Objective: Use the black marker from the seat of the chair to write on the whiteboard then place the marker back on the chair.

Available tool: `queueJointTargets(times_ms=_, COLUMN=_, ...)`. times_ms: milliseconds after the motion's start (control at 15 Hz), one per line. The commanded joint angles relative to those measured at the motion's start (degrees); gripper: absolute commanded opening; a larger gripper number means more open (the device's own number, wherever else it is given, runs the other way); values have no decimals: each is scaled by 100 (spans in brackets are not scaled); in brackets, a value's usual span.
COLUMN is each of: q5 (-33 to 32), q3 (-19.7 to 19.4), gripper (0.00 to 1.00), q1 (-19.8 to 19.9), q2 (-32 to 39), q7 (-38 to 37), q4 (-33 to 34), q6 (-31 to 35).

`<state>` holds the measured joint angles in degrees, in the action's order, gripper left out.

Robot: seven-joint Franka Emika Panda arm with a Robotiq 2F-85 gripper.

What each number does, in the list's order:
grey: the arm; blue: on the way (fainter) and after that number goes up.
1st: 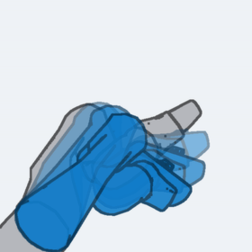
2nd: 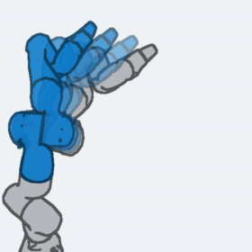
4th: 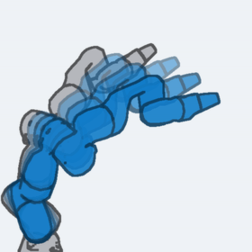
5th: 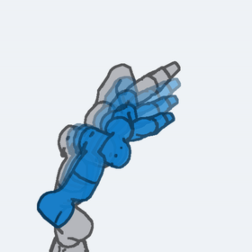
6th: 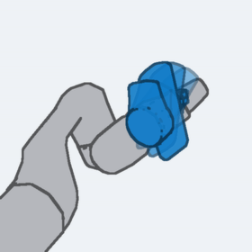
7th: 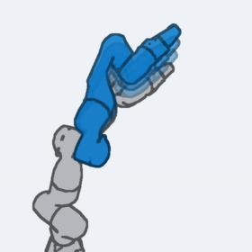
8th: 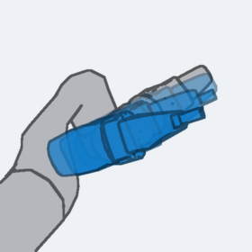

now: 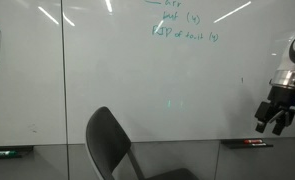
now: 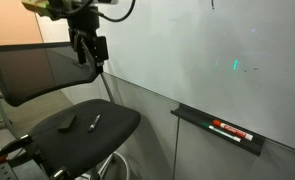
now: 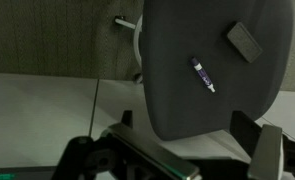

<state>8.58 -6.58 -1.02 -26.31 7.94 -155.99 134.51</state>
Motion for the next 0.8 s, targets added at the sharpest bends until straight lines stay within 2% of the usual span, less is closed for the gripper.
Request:
queueJointTargets(times_ms=0, q5=-102, q3=472, gripper=100, q1=-323, q2=1136, q7=55, q4=-93, q6=1568)
queueJointTargets(times_ms=133, q5=-267, q3=696, gripper=100, q1=-419, q2=1982, q7=-11, q4=-25, q6=2454)
queueJointTargets(times_ms=267, q5=-639, q3=890, gripper=100, q1=-362, q2=2722, q7=-175, q4=151, q6=3019)
queueJointTargets(times_ms=400, q5=-1719, q3=951, gripper=100, q1=-199, q2=3491, q7=-763, q4=408, q6=3412)
queueJointTargets(times_ms=467, q5=-2203, q3=769, gripper=100, q1=-265, q2=3774, q7=-1009, q4=582, q6=3406)
queueJointTargets(times_ms=533, q5=-2711, q3=333, gripper=100, q1=-670, q2=4032, q7=-1360, q4=787, q6=3368)
queueJointTargets(times_ms=733, q5=-3365, q3=48, gripper=100, q1=-1045, q2=4984, q7=-2017, q4=1529, q6=3355)
